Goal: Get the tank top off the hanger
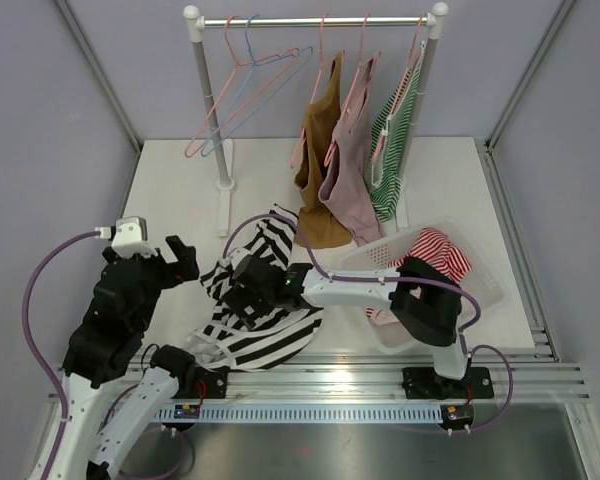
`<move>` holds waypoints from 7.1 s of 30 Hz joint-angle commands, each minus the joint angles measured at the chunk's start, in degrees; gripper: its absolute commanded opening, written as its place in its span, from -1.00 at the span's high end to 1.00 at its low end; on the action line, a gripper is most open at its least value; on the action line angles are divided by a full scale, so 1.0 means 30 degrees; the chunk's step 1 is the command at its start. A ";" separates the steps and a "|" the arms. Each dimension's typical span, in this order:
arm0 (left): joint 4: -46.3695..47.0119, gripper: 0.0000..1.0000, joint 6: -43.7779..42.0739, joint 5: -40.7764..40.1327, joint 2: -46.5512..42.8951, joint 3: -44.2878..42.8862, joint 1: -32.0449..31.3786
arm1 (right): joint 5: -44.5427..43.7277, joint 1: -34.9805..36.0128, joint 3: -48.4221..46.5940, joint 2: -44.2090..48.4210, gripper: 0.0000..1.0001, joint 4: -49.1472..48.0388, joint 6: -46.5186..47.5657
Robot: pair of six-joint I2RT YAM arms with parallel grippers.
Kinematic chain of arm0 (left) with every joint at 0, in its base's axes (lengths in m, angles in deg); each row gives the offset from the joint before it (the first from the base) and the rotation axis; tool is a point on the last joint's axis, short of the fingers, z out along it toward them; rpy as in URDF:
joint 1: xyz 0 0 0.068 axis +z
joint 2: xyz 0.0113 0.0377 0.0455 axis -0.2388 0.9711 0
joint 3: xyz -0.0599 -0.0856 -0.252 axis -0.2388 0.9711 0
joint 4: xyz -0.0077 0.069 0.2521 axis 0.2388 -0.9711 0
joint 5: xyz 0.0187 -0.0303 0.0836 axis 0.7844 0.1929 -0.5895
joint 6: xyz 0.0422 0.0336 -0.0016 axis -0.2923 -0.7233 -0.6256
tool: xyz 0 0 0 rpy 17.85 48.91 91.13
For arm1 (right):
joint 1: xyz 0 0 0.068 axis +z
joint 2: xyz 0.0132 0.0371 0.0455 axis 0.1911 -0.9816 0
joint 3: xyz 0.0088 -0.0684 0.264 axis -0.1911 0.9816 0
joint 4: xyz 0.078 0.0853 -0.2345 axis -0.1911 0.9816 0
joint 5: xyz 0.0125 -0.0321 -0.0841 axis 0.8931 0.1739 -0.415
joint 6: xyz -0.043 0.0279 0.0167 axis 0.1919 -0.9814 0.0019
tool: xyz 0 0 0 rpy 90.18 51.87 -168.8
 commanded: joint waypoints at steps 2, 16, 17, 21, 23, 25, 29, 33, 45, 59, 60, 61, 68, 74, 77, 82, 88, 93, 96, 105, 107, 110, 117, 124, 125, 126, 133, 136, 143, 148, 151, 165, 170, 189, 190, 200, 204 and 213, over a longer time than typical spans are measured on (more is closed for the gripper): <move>0.1072 -0.98 0.0437 -0.4397 -0.1530 0.0417 0.0011 | 0.1845 0.0060 -0.1075 -0.2165 -0.99 0.1794 0.0594; 0.1041 -0.98 0.0379 -0.3815 -0.1795 0.0710 0.0011 | -0.0702 0.0060 -0.1252 -0.2993 1.00 0.1530 0.0418; 0.1070 -0.98 0.0379 -0.3786 -0.1853 0.0739 0.0011 | -0.1284 0.0060 -0.1135 -0.2525 1.00 0.1472 0.0389; 0.1159 -0.98 0.0350 -0.3551 -0.2059 0.0798 0.0011 | -0.2722 0.0031 0.0006 0.1450 1.00 0.0974 0.0184; 0.1159 -0.98 0.0320 -0.3405 -0.2117 0.0827 0.0011 | -0.3802 0.0031 0.0593 0.2893 1.00 0.0944 0.0095; 0.1159 -0.98 0.0291 -0.3259 -0.2059 0.0798 0.0011 | -0.4713 0.0060 0.1003 0.4973 1.00 0.1235 0.0154; 0.1217 -0.98 0.0262 -0.3053 -0.2088 0.0827 0.0011 | -0.7905 0.0002 0.1502 0.9068 1.00 0.2582 -0.0167; 0.1247 -0.98 0.0233 -0.2907 -0.2088 0.0857 0.0011 | -1.1272 -0.0028 0.1592 1.2182 1.00 0.4601 -0.0664; 0.1276 -0.98 0.0262 -0.2789 -0.2059 0.0857 0.0011 | -2.0010 -0.0669 0.1880 1.8220 1.00 1.6145 -0.9510; 0.1217 -0.98 0.0291 -0.2877 -0.1796 0.0857 0.0011 | -1.4276 -0.5650 0.5395 1.6174 1.00 1.5832 -1.0806; 0.1246 -0.98 0.0320 -0.2877 -0.1795 0.0857 0.0011 | -1.2702 -0.6001 0.6241 1.5940 1.00 1.5305 -1.0571; 0.1218 -0.98 0.0320 -0.2906 -0.1766 0.0857 0.0011 | -1.1961 -0.6411 0.6655 1.5734 1.00 1.4168 -1.0337; 0.1276 -0.98 0.0262 -0.2292 -0.1385 0.0827 0.0011 | -0.5834 -0.8846 0.9616 1.3390 1.00 0.9384 -0.8958; 0.1276 -0.98 0.0233 -0.1912 -0.1414 0.0769 0.0011 | -0.5538 -0.9139 0.9124 1.3794 0.61 0.9643 -0.8869; 0.1539 -0.98 0.0174 -0.0775 -0.1240 0.0594 0.0011 | -0.6619 -0.9110 0.7955 1.4993 -0.25 1.1544 -0.9278; 0.1803 -0.98 0.0642 0.2595 0.0369 -0.1219 0.0011 | -0.8086 -0.9110 0.6339 1.8737 -0.62 1.3981 -0.8436; 0.3791 -0.98 0.2164 0.8251 0.4030 -0.4088 -0.0135 | -0.4581 -0.9110 0.8206 2.4768 -0.88 0.8778 -0.6033; 0.5378 -0.98 0.2142 0.8757 0.8795 -0.7924 -0.2470 | -0.1056 -0.9110 1.2515 2.8881 -0.99 0.3910 -0.6290; 0.5612 -0.98 0.0592 0.8402 1.2454 -1.1701 -0.3706 | -0.0501 -0.9110 1.3221 2.9882 -0.99 0.3668 -0.6233; 0.5555 -0.98 -0.2897 0.7525 2.2893 -2.4404 -0.3740 | 0.2897 -0.9110 1.2900 2.9297 -0.99 0.4778 -0.6818; 0.5523 -0.98 -0.3485 0.6852 2.5319 -2.6089 -0.3739 | 0.3337 -0.9110 1.2725 2.9354 -0.97 0.5277 -0.6877; 0.6631 -0.97 -0.4306 0.6060 2.7376 -2.7560 -0.3710 | 0.4068 -0.9110 1.2782 2.9939 -0.94 0.5981 -0.7111; 0.7722 -0.37 -0.5011 0.5152 3.0075 -2.8790 -0.3622 | 0.4745 -0.9110 1.2666 3.1434 -0.90 0.7153 -0.7493; 0.7808 0.40 -0.5275 0.4360 3.0256 -2.9319 -0.3622 | 0.4423 -0.9110 1.2957 3.2285 -0.89 0.7274 -0.7522; 0.7896 0.46 -0.5391 0.4359 3.0256 -2.9319 -0.3622 | 0.4539 -0.9110 1.3016 3.2198 -0.88 0.7156 -0.7522; 0.7868 0.51 -0.5479 0.4388 3.0256 -2.9551 -0.3622 | 0.4656 -0.9110 1.3017 3.2139 -0.87 0.6923 -0.7522; 0.7252 0.81 -0.5744 0.4476 3.0900 -3.0345 -0.3622 | 0.5009 -0.9110 1.2783 3.1640 -0.85 0.6920 -0.7463; 0.7194 0.63 -0.5773 0.4447 3.1105 -3.0374 -0.3593 | 0.4775 -0.9110 1.2724 3.1962 -0.85 0.7184 -0.7493; 0.7369 0.09 -0.6504 0.4301 3.1807 -3.0608 -0.3476 | 0.4452 -0.9139 1.2373 3.2402 -0.85 0.8062 -0.7493; 0.7224 0.32 -0.6447 0.5002 3.2335 -3.1047 -0.3271 | 0.4423 -0.9110 1.2402 3.2607 -0.84 0.8268 -0.7551; 0.7369 0.61 -0.6330 0.5209 3.2365 -3.1018 -0.3271 | 0.4248 -0.9110 1.2285 3.2374 -0.84 0.8210 -0.7405; 0.7809 0.66 -0.6066 0.5385 3.2365 -3.1400 -0.3300 | 0.4862 -0.9110 1.3164 3.1231 -0.83 0.6657 -0.7346; 0.7721 0.61 -0.6154 0.5531 3.2482 -3.1399 -0.3300 | 0.4863 -0.9110 1.3076 3.1113 -0.83 0.6715 -0.7287; 0.8892 1.00 -0.6007 0.3159 3.0873 -3.0610 -0.3476 | 0.4745 -0.9110 1.2637 3.0996 -0.83 0.6774 -0.7112; 0.9009 1.00 -0.5457 0.3100 3.0610 -3.0521 -0.3476 | 0.4687 -0.9110 1.2636 3.0996 -0.84 0.6803 -0.7112; 0.9420 1.00 -0.5685 0.3099 2.8792 -2.9294 -0.3476 | 0.4658 -0.9110 1.2490 3.1523 -0.83 0.6979 -0.7082; 0.8807 1.00 -0.5657 0.3158 2.7797 -2.8531 -0.3476 | 0.4687 -0.9110 1.2373 3.1494 -0.84 0.6921 -0.7024; 0.9920 1.00 -0.5011 0.2046 2.1383 -2.0710 -0.3476 | 0.4335 -0.9110 1.1259 3.0587 -0.95 0.6424 -0.5912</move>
